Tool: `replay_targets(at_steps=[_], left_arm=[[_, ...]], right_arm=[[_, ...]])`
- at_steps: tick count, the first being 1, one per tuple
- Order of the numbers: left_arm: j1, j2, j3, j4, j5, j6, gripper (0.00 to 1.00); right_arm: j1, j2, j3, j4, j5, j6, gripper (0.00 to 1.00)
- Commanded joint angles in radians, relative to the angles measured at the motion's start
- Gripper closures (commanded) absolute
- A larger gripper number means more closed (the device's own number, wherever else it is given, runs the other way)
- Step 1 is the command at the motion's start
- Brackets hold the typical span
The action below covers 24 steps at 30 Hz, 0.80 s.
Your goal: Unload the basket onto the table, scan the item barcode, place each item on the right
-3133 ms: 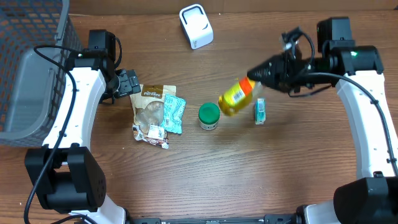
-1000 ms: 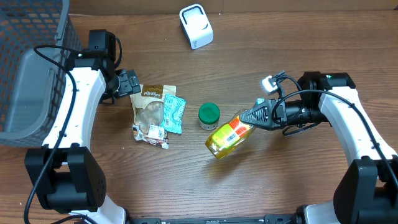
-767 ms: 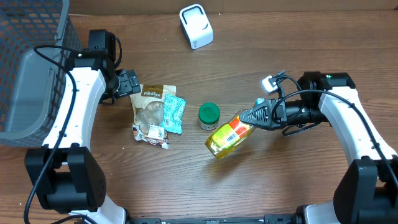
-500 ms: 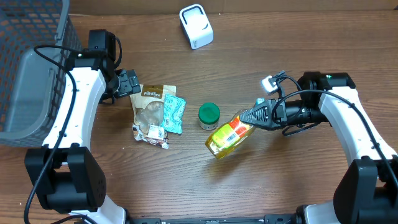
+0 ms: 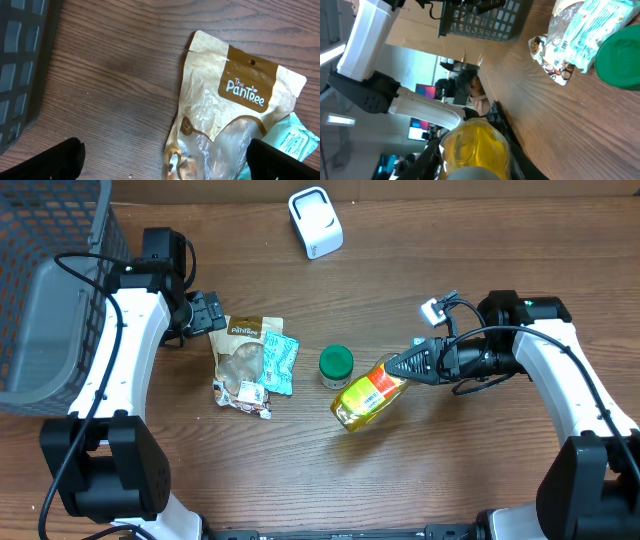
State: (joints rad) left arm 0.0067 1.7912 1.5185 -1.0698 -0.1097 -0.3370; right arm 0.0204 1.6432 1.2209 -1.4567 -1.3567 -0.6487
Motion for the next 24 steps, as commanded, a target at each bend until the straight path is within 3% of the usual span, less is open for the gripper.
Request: replay_targets(at_steps=[1, 3, 8, 11, 18, 24], left_arm=[[0.000, -0.019, 0.015, 0.001, -0.005, 0.001, 0.00], [0.000, -0.019, 0.015, 0.001, -0.005, 0.001, 0.00], [0.000, -0.019, 0.015, 0.001, -0.005, 0.001, 0.00], [0.000, -0.019, 0.015, 0.001, -0.005, 0.001, 0.00], [0.000, -0.019, 0.015, 0.001, -0.005, 0.001, 0.00], [0.000, -0.019, 0.015, 0.001, -0.005, 0.001, 0.00]], right_arm=[[0.002, -0.011, -0.005, 0.047, 0.003, 0.069, 0.75], [0.002, -0.011, -0.005, 0.125, 0.068, 0.164, 0.75], [0.010, -0.011, -0.005, 0.364, 0.577, 0.605, 0.75], [0.022, -0.011, -0.004, 0.433, 0.741, 0.743, 0.75], [0.083, -0.011, 0.183, 0.373, 0.805, 0.824, 0.82], [0.219, -0.011, 0.505, 0.257, 1.141, 0.866, 0.81]])
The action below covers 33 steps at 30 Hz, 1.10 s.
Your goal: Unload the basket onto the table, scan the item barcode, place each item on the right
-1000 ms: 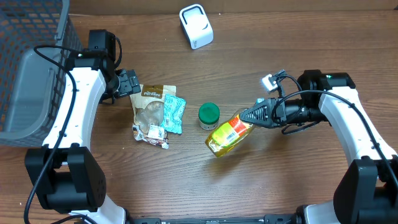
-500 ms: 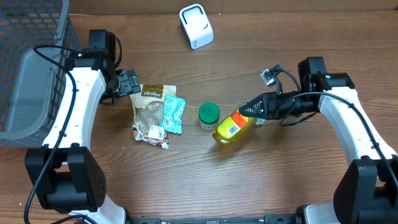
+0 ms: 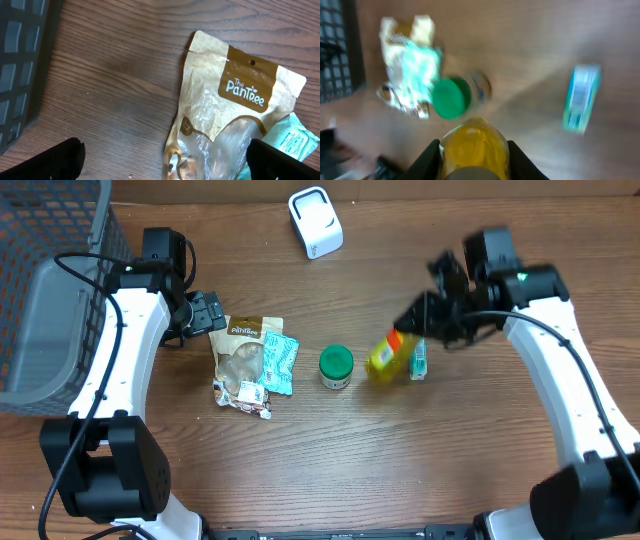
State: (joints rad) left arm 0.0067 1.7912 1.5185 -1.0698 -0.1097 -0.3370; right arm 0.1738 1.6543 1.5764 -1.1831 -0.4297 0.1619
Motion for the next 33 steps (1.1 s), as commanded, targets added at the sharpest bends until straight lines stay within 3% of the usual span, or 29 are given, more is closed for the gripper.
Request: replay_targets(at_steps=[1, 4, 8, 19, 24, 33], left_arm=[[0.000, -0.019, 0.015, 0.001, -0.005, 0.001, 0.00], [0.000, -0.019, 0.015, 0.001, -0.005, 0.001, 0.00], [0.000, -0.019, 0.015, 0.001, -0.005, 0.001, 0.00], [0.000, -0.019, 0.015, 0.001, -0.005, 0.001, 0.00], [0.000, -0.019, 0.015, 0.001, -0.005, 0.001, 0.00], [0.000, -0.019, 0.015, 0.001, -0.005, 0.001, 0.00]], right_arm=[[0.092, -0.023, 0.185, -0.020, 0.279, 0.053, 0.81], [0.181, -0.023, 0.246, 0.033, 0.512, 0.042, 0.81], [0.288, -0.009, 0.240, 0.246, 0.669, -0.128, 0.78], [0.381, 0.182, 0.237, 0.618, 0.751, -0.530, 0.78], [0.381, 0.313, 0.237, 0.807, 0.765, -0.641, 0.86], [0.381, 0.488, 0.237, 1.124, 0.833, -0.867, 0.90]])
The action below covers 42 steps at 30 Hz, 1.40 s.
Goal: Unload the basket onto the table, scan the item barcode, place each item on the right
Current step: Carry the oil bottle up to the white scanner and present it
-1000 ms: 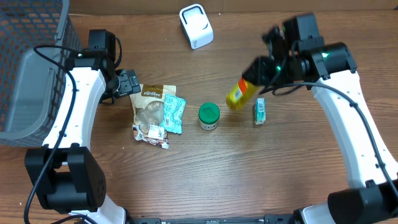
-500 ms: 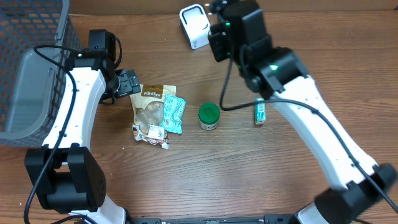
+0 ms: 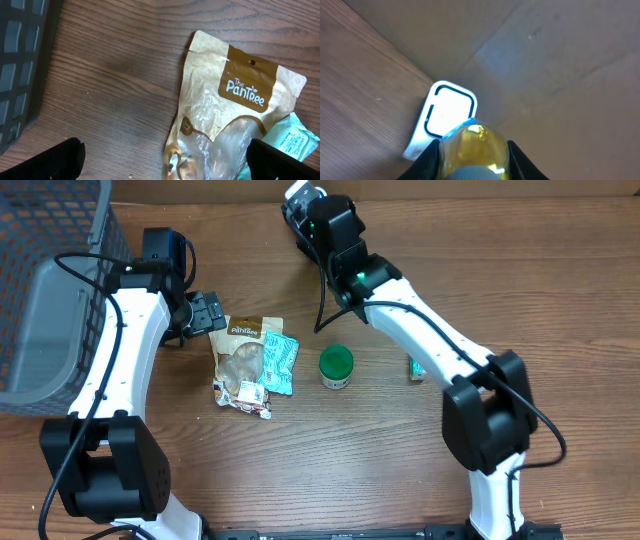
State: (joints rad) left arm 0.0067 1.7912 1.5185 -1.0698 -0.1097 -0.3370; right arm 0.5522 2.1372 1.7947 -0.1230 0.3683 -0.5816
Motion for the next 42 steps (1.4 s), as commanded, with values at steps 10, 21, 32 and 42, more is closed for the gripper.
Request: replay_targets(at_steps=[10, 21, 32, 42], left_arm=[[0.000, -0.019, 0.015, 0.001, -0.005, 0.001, 0.00], [0.000, -0.019, 0.015, 0.001, -0.005, 0.001, 0.00], [0.000, -0.019, 0.015, 0.001, -0.005, 0.001, 0.00], [0.000, -0.019, 0.015, 0.001, -0.005, 0.001, 0.00]], right_arm=[[-0.010, 0.056, 0.018, 0.291, 0.031, -0.134, 0.96], [-0.047, 0.163, 0.018, 0.399, 0.051, -0.130, 0.96], [-0.047, 0.167, 0.018, 0.399, 0.050, -0.122, 0.96], [-0.047, 0.180, 0.018, 0.346, 0.050, -0.123, 0.96]])
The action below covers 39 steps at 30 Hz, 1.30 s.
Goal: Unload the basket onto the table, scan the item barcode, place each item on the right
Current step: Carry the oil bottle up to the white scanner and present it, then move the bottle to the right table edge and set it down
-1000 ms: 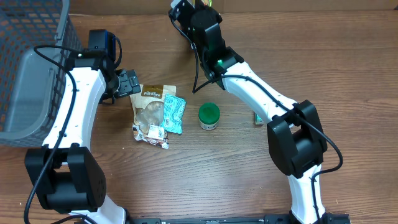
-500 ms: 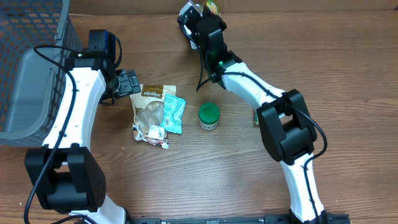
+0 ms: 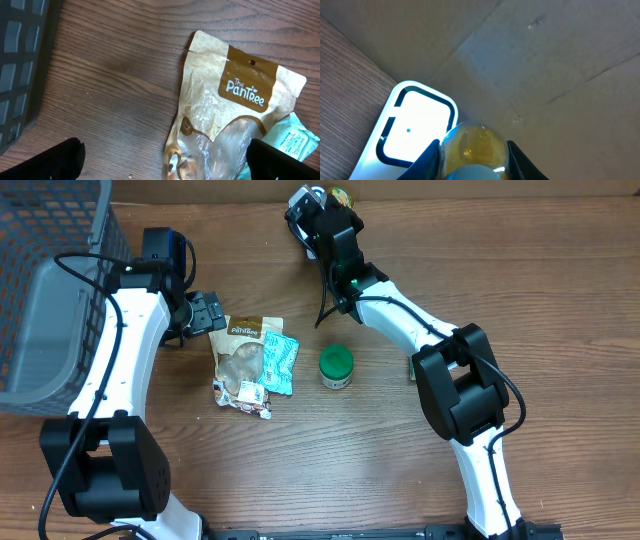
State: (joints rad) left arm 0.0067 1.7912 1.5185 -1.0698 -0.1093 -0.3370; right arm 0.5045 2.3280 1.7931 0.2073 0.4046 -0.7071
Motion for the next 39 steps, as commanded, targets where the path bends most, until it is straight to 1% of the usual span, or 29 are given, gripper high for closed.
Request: replay_targets(at_steps=[1, 7, 11, 13, 17, 20, 23, 27, 31, 36, 39], left_arm=[[0.000, -0.019, 0.015, 0.001, -0.005, 0.001, 0.00], [0.000, -0.019, 0.015, 0.001, -0.005, 0.001, 0.00], [0.000, -0.019, 0.015, 0.001, -0.005, 0.001, 0.00], [0.000, -0.019, 0.015, 0.001, -0.005, 0.001, 0.00], [-0.001, -0.019, 0.015, 0.001, -0.005, 0.001, 0.00], [0.000, -0.019, 0.015, 0.001, -0.005, 0.000, 0.00], [0.000, -0.019, 0.015, 0.001, -0.005, 0.001, 0.00], [0.000, -0.019, 0.015, 0.000, -0.005, 0.001, 0.00], [0.000, -0.019, 0.015, 0.001, -0.005, 0.001, 0.00], [0.000, -0.019, 0.015, 0.001, -0.005, 0.001, 0.00], [0.000, -0.019, 0.015, 0.001, -0.005, 0.001, 0.00]], right_arm=[[0.001, -0.010, 0.019, 0.014, 0.014, 0.003, 0.96], [0.001, -0.011, 0.020, 0.016, 0.016, 0.003, 0.96], [0.001, -0.042, 0.020, 0.015, 0.087, 0.012, 0.96], [0.001, -0.080, 0.020, 0.009, 0.108, 0.091, 0.96], [-0.007, -0.181, 0.020, -0.084, 0.110, 0.219, 0.96], [-0.019, -0.262, 0.020, -0.215, 0.110, 0.299, 0.96], [-0.045, -0.340, 0.020, -0.403, 0.111, 0.402, 0.96], [-0.098, -0.435, 0.020, -0.695, 0.104, 0.600, 0.96], [-0.188, -0.495, 0.020, -0.953, 0.031, 0.744, 0.96], [-0.331, -0.503, 0.018, -1.209, -0.025, 0.850, 0.96], [-0.413, -0.502, -0.007, -1.286, -0.092, 0.890, 0.94]])
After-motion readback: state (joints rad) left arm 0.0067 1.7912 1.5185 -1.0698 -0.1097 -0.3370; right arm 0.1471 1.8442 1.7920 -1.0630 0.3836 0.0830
